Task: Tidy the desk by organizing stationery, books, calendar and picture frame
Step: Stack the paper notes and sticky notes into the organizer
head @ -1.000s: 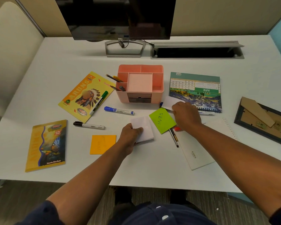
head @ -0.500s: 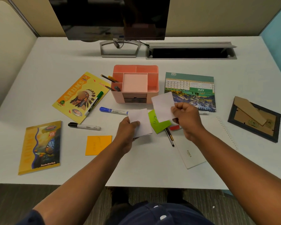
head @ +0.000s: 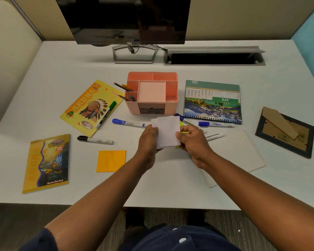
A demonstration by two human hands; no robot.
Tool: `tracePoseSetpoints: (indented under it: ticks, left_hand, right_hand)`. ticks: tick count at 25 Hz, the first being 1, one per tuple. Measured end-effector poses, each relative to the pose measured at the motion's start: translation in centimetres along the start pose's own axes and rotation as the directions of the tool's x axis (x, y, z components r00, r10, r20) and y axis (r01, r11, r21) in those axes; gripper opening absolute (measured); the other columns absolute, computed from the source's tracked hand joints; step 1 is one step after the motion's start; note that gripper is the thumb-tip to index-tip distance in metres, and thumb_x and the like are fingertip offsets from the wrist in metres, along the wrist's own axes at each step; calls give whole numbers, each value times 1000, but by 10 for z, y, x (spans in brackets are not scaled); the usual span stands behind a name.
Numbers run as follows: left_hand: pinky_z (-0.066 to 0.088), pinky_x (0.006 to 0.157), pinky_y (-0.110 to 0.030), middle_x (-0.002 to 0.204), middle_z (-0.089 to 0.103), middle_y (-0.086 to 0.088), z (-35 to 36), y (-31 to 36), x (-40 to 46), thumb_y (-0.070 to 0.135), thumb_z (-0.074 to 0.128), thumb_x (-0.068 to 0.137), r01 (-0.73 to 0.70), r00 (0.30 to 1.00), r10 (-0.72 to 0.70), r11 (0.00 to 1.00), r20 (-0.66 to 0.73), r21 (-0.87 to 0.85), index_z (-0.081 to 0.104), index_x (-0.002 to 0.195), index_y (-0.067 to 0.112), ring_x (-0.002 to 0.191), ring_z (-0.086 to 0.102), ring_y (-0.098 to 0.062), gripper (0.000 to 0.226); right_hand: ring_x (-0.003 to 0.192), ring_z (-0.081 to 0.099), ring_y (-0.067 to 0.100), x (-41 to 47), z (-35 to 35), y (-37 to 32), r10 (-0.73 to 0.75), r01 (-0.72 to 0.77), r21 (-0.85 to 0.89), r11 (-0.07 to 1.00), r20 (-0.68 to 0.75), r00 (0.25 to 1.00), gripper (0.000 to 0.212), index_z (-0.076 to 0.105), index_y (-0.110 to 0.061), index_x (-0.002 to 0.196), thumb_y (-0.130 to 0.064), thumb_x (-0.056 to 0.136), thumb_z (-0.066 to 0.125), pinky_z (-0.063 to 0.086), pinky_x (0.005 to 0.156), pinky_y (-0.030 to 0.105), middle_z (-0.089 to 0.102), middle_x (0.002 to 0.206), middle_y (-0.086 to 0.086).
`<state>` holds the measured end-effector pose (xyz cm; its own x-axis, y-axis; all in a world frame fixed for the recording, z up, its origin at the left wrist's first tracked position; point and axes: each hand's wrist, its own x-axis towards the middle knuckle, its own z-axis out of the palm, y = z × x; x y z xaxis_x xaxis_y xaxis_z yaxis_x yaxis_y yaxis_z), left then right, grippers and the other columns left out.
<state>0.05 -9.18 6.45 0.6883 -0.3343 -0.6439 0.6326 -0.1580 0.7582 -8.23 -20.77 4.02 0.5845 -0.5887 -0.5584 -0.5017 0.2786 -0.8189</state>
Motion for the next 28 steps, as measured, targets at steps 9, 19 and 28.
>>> tracePoseSetpoints:
  ticks: [9,19,28]
  left_hand:
    - [53,93,-34,139,53,-5,-3,-5,4,30,47,105,-209,978,195,915,76,344,39,146,19,114,56,-20,42]
    - [58,91,-35,125,65,-2,-19,57,18,13,64,96,-503,861,437,659,259,559,61,123,19,110,61,-19,27]
    - [52,74,-26,102,73,-1,-23,156,49,11,64,92,-674,564,763,206,315,709,74,102,19,92,63,-19,16]
  right_hand:
    - [107,62,21,-18,12,-9,-137,157,-197,968,110,984,31,54,-23,131,-27,101,56,58,78,28,63,123,-3]
    - [96,68,5,-5,9,-36,-333,371,-194,908,201,921,25,58,-24,124,-15,100,57,57,90,34,70,103,-12]
    - [153,9,25,66,7,-81,-575,516,-855,63,391,719,70,26,-13,154,-39,94,51,17,119,47,23,163,6]
